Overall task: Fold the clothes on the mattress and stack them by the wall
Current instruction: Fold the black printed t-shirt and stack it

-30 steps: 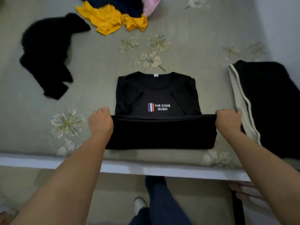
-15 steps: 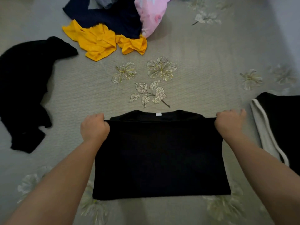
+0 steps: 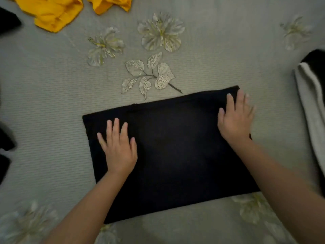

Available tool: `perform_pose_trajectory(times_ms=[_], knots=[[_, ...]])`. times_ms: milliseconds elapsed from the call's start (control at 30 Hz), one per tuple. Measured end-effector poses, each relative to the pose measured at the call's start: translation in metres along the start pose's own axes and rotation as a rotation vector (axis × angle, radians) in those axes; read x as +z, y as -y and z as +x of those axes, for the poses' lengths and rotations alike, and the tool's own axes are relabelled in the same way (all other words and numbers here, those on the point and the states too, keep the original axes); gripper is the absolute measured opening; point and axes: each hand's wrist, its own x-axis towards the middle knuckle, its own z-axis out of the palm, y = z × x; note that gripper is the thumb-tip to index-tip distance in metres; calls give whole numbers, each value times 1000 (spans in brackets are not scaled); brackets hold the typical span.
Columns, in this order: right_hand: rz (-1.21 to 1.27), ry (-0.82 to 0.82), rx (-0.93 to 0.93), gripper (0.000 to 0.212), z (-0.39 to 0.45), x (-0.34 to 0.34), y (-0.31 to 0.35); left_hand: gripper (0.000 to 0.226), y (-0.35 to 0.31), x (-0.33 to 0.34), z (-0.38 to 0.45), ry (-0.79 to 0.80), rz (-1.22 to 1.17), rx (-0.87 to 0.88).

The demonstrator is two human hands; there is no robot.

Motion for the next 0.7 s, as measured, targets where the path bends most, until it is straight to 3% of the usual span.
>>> perform_pose_trajectory(times_ms=[167,267,433,600,700], knots=[[48,111,199,52,-99,13,-40,51,7,8,-76,250,57,-225],[-30,201,219,51,-132,18,-58,51,10,16,-106,346,109,-205],[35,140,239,45,-140,7,-79,53,15,4,-131,232,63,-355],[96,120,428,37,-158,-11,-93,41,26,-17,-166,83,-75,-863],[110,142,531,26,-169,-17,-98,30,33,-25,-173,-8,-314,-928]])
